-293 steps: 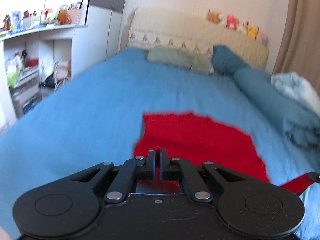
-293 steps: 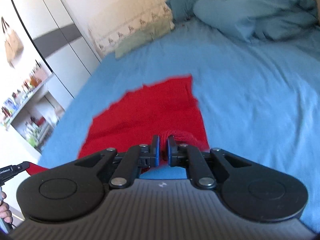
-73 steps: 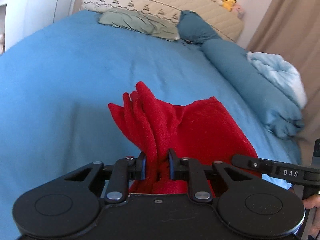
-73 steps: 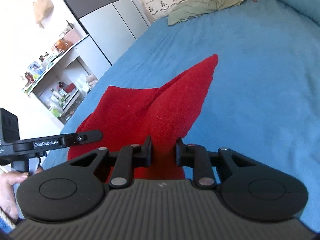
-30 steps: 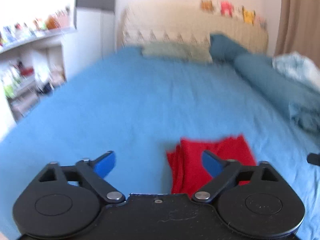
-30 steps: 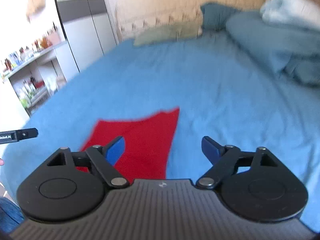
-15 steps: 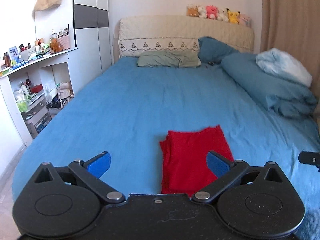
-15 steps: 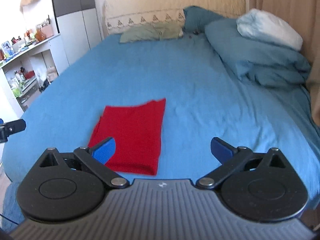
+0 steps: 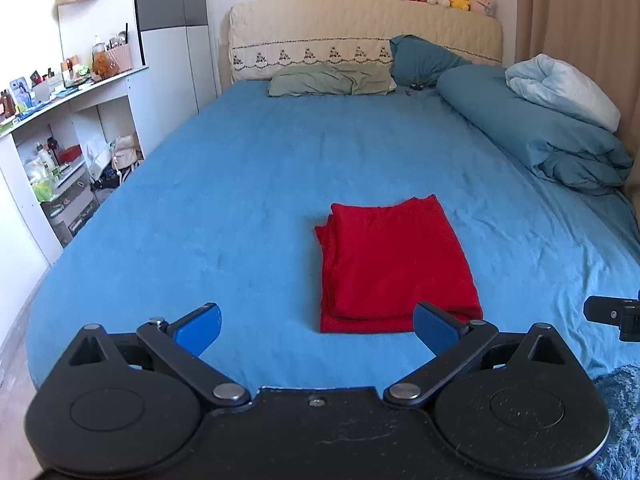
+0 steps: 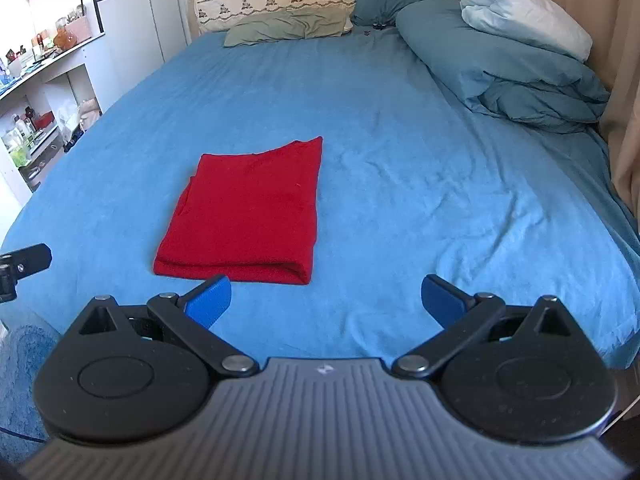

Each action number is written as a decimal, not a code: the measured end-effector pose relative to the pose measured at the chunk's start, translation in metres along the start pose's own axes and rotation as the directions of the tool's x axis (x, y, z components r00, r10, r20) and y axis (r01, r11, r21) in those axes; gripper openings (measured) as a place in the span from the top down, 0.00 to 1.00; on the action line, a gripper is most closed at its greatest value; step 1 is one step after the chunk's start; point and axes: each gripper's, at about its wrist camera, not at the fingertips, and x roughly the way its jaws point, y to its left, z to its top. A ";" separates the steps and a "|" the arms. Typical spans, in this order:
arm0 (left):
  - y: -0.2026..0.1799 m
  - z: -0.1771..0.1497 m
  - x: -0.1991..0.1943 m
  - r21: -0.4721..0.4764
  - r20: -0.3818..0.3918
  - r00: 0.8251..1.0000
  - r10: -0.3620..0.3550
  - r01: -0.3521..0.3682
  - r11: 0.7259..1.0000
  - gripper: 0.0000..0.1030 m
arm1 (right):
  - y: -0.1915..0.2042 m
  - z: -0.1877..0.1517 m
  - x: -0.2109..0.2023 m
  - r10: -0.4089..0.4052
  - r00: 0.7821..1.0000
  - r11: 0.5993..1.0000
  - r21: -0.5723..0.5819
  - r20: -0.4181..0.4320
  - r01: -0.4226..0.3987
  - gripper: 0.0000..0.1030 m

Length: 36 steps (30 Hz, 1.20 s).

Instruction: Fold small clothes

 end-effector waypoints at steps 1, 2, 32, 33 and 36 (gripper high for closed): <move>-0.001 0.000 -0.001 -0.001 0.000 1.000 -0.001 0.001 1.000 0.00 | 0.000 -0.001 0.000 -0.002 1.000 1.000 -0.003 0.001 0.002 0.00; -0.001 -0.001 -0.001 -0.001 0.000 1.000 -0.002 0.002 1.000 0.00 | 0.000 -0.001 0.000 -0.001 1.000 1.000 -0.002 0.001 0.001 0.00; -0.007 -0.001 -0.003 0.020 0.013 1.000 -0.003 0.003 1.000 0.00 | -0.005 0.000 -0.005 -0.001 1.000 1.000 0.007 -0.006 0.001 0.00; -0.006 -0.001 -0.003 0.020 0.013 1.000 -0.002 0.002 1.000 0.00 | -0.004 0.000 -0.005 -0.003 1.000 1.000 0.006 -0.005 0.003 0.00; -0.006 -0.001 -0.003 0.020 0.014 1.000 -0.003 0.002 1.000 0.00 | -0.003 0.000 -0.005 -0.004 1.000 1.000 0.007 -0.005 0.004 0.00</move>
